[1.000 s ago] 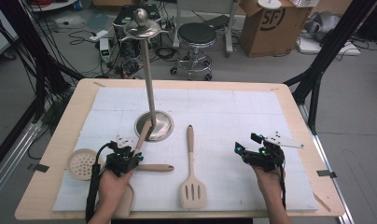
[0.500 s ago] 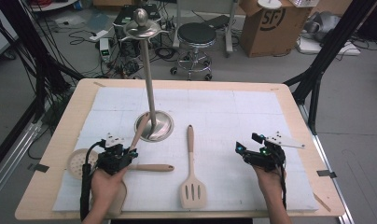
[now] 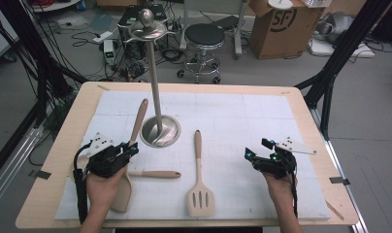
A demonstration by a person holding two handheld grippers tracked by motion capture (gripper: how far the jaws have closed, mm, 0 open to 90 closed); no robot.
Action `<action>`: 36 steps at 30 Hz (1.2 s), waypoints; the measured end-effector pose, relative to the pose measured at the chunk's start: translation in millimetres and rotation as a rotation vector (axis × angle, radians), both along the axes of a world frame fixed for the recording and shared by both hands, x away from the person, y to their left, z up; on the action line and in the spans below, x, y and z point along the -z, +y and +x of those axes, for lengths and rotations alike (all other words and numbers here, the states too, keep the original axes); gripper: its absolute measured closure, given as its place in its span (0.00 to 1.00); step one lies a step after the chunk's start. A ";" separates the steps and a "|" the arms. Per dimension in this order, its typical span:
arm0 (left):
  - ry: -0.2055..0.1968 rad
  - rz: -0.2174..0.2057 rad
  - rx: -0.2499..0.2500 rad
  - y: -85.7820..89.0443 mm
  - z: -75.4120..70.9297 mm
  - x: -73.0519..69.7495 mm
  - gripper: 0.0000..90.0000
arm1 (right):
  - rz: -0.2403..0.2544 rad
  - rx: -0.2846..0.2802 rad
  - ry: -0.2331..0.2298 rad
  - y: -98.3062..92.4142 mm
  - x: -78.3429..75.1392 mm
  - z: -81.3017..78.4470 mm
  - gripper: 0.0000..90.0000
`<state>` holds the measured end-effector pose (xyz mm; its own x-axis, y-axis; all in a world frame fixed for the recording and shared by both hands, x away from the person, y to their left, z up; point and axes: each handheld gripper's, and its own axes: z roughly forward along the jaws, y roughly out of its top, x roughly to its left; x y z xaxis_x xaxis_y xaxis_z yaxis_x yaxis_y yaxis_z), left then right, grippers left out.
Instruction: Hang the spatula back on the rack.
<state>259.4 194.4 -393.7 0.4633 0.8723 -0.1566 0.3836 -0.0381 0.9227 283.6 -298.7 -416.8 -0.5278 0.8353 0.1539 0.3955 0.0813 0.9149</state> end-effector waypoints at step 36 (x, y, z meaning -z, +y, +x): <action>-0.385 -0.234 0.094 11.5 16.5 -93.4 0.87 | -0.011 -0.002 0.000 2.5 2.1 1.1 0.20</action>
<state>275.9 205.9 -300.3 0.6016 0.7856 -0.1449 0.0156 0.1698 0.9854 284.7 -296.2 -418.9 -0.5292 0.8360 0.1447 0.3951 0.0919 0.9140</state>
